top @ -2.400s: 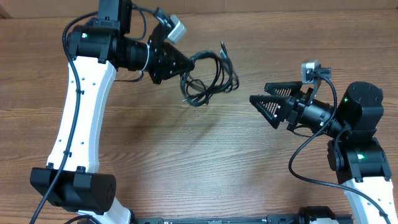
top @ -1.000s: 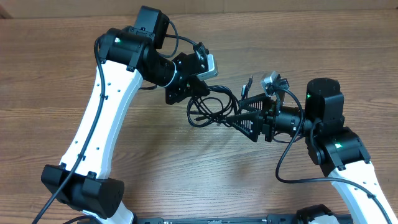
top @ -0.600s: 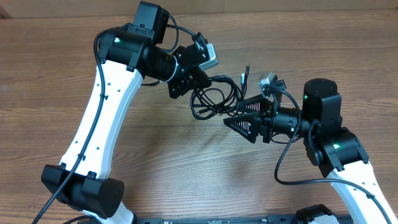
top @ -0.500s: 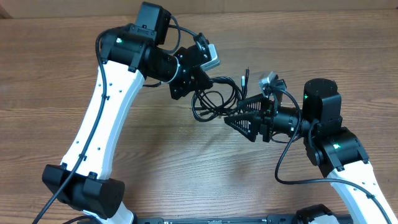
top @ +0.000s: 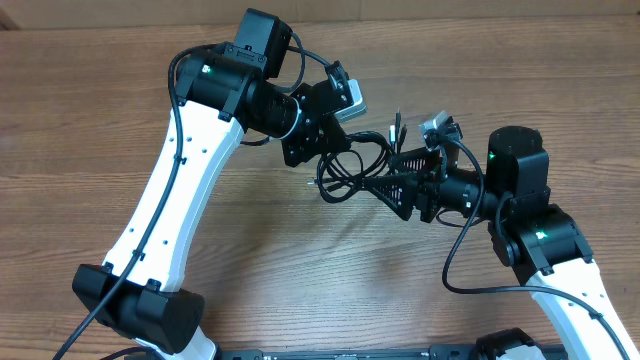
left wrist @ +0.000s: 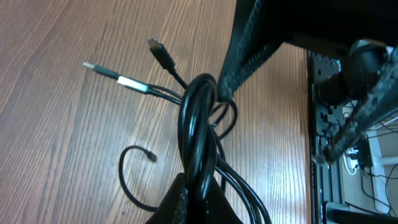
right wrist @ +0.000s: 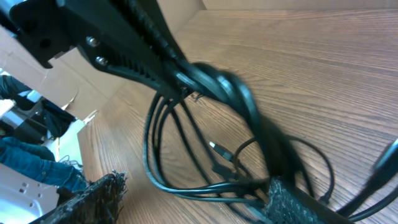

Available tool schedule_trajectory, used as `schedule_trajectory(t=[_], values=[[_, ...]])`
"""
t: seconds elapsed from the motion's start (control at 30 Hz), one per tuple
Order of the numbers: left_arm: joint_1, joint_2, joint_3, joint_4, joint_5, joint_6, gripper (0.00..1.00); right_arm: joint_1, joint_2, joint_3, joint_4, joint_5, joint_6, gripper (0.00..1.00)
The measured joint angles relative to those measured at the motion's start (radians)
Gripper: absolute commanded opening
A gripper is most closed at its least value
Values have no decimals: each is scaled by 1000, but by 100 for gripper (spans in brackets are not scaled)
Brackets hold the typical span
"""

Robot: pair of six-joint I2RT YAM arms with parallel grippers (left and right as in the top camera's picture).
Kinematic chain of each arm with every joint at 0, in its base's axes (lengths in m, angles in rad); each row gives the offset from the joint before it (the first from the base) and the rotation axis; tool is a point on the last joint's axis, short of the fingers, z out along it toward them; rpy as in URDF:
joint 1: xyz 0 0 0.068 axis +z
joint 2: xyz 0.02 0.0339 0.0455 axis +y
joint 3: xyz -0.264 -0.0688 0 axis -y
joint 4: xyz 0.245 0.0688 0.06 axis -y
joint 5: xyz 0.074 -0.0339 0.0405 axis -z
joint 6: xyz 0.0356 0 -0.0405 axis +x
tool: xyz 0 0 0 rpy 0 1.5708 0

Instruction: Untangle cables

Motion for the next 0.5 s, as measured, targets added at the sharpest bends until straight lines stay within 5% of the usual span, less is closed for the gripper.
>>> schedule_trajectory(t=[0.5], values=[[-5,0,0,-7,-10,0,4,0,0,0,-4,53,10,74]])
